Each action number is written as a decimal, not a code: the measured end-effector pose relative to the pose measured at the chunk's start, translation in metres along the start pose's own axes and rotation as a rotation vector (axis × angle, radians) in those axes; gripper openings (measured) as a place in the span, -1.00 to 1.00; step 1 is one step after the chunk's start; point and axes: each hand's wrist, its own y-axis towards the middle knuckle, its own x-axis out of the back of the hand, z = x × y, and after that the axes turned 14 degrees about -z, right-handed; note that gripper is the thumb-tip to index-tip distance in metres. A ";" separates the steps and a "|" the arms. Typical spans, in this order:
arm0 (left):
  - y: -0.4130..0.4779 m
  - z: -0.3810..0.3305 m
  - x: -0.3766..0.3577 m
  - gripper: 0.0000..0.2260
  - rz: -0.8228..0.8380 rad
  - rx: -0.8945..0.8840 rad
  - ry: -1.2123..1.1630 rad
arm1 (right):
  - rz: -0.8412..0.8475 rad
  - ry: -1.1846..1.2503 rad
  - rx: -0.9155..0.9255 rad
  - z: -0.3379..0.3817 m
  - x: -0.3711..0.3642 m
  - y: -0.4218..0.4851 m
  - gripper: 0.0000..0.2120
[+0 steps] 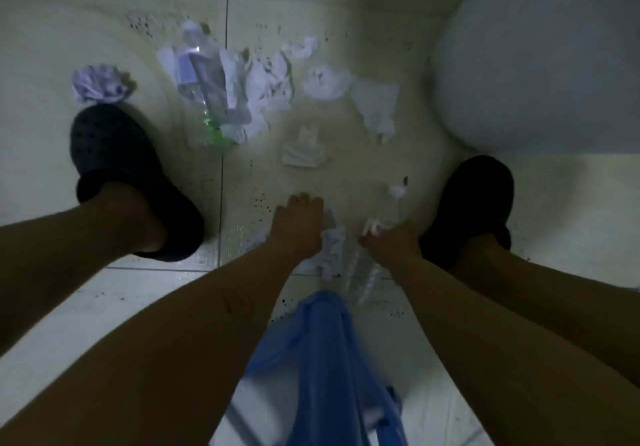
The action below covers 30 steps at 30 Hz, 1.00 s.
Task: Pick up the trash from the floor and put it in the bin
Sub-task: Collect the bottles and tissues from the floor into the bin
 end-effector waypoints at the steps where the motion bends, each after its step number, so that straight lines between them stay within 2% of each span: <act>1: 0.006 0.001 -0.003 -0.49 -0.037 -0.053 0.064 | -0.023 -0.022 0.040 -0.006 -0.005 0.004 -0.28; 5: 0.028 0.000 -0.006 -0.47 -0.095 -0.129 0.208 | -0.063 0.065 0.189 -0.003 -0.011 0.007 -0.34; 12: 0.039 0.008 0.000 -0.77 -0.209 -0.036 0.033 | -0.095 -0.040 0.361 0.033 0.007 0.022 -0.37; 16: 0.031 0.010 0.020 -0.78 -0.265 -0.047 -0.071 | -0.142 -0.028 0.438 0.036 0.019 0.013 -0.36; 20: 0.024 0.000 0.074 -0.80 -0.400 -0.109 -0.113 | -0.206 0.041 0.517 0.058 0.050 -0.012 -0.39; 24: 0.017 -0.016 0.147 -0.74 -0.585 -0.190 -0.105 | -0.277 0.020 0.688 0.092 0.095 -0.050 -0.42; 26: 0.008 -0.023 0.184 -0.72 -0.631 -0.142 -0.131 | -0.313 0.010 0.784 0.107 0.121 -0.074 -0.45; 30: -0.022 -0.038 0.250 -0.87 -0.737 -0.041 -0.219 | -0.389 0.057 0.946 0.130 0.179 -0.127 -0.44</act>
